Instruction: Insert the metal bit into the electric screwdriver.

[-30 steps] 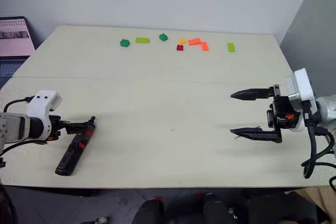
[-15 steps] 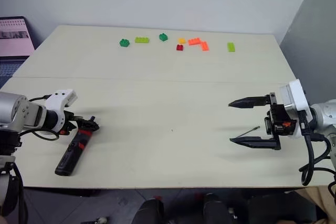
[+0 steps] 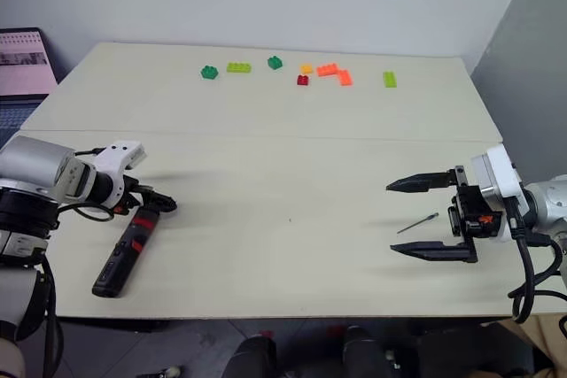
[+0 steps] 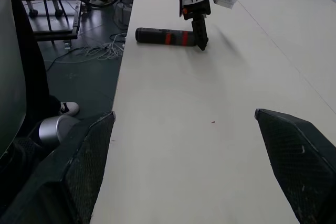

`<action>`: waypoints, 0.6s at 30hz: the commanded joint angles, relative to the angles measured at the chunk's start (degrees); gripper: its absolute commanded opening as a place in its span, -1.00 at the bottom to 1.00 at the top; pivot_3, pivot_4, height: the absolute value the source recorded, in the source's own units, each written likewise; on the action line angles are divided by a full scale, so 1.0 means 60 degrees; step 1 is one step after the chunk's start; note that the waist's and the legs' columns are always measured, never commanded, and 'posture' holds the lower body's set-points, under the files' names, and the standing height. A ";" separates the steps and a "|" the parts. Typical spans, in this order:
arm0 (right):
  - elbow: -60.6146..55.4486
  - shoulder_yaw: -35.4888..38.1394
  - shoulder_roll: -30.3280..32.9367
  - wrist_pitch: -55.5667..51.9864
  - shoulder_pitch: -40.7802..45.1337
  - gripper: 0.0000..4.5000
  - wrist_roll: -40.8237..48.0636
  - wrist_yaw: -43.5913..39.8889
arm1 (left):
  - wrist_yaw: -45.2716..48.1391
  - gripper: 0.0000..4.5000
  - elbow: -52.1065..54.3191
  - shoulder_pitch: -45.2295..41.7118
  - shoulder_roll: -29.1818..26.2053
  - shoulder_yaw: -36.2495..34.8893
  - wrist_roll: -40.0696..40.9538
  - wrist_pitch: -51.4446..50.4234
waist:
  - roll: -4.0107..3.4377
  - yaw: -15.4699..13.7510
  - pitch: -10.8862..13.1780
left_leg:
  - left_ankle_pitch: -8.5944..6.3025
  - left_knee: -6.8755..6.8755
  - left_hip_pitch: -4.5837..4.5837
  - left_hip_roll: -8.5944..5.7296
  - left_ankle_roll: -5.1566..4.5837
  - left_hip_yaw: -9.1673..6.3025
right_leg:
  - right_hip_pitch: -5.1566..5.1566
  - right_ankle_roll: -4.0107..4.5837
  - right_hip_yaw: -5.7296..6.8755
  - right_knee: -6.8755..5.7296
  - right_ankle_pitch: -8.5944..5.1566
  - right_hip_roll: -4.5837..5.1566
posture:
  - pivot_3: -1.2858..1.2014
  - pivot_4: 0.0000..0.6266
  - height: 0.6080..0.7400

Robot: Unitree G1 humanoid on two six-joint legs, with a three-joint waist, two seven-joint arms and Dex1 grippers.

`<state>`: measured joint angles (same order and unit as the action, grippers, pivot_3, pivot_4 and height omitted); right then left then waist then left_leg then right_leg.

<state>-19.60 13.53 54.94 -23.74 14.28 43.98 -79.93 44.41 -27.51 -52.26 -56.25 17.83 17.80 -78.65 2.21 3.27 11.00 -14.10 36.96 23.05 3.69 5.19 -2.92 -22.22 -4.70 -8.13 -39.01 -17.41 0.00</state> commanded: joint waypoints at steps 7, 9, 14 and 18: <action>-0.0245 0.0289 0.0071 0.0153 0.0022 1.00 0.0129 -0.0087 | -0.0073 0.99 0.1862 0.0380 -0.0569 -0.0635 0.0314 -0.1708 | 0.0000 0.0001 0.0000 | 0.0000 0.0000 0.0000 0.0000 0.0000 -0.0004 | 0.0000 0.0000 0.0001 -0.0001 0.0000 0.0000 | 0.03 -0.52 1.00; -0.0195 0.0219 0.0045 0.0169 0.0091 1.00 0.0097 -0.0083 | -0.0186 0.99 0.2030 0.0592 -0.0592 -0.0755 0.0309 -0.1740 | 0.0000 0.0001 0.0000 | 0.0000 0.0000 0.0000 0.0000 0.0000 -0.0005 | 0.0001 0.0000 0.0002 -0.0003 0.0000 0.0000 | 0.03 -0.52 1.00; -0.0170 0.0093 -0.0025 0.0175 0.0228 1.00 0.0085 -0.0047 | -0.0468 0.99 0.1878 0.0863 -0.0463 -0.1004 0.0151 -0.1436 | 0.0000 0.0000 0.0000 | 0.0001 0.0005 -0.0001 0.0001 0.0000 -0.0011 | 0.0003 0.0000 0.0007 -0.0007 0.0000 0.0000 | 0.03 -0.52 1.00; -0.0191 0.0072 -0.0054 0.0161 0.0264 1.00 0.0100 -0.0028 | -0.0662 0.99 0.1490 0.0874 -0.0272 -0.1122 0.0039 -0.1091 | 0.0000 -0.0001 0.0000 | 0.0001 0.0005 -0.0001 0.0000 0.0000 -0.0012 | 0.0004 0.0000 0.0010 -0.0007 0.0000 0.0001 | 0.03 -0.52 1.00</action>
<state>-19.92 13.23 54.64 -23.64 15.04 43.97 -79.92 41.20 -17.93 -46.67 -58.09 13.00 18.87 -86.28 2.21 3.26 11.00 -14.09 36.99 23.04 3.69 5.19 -3.00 -22.18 -4.70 -8.06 -39.05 -17.41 0.00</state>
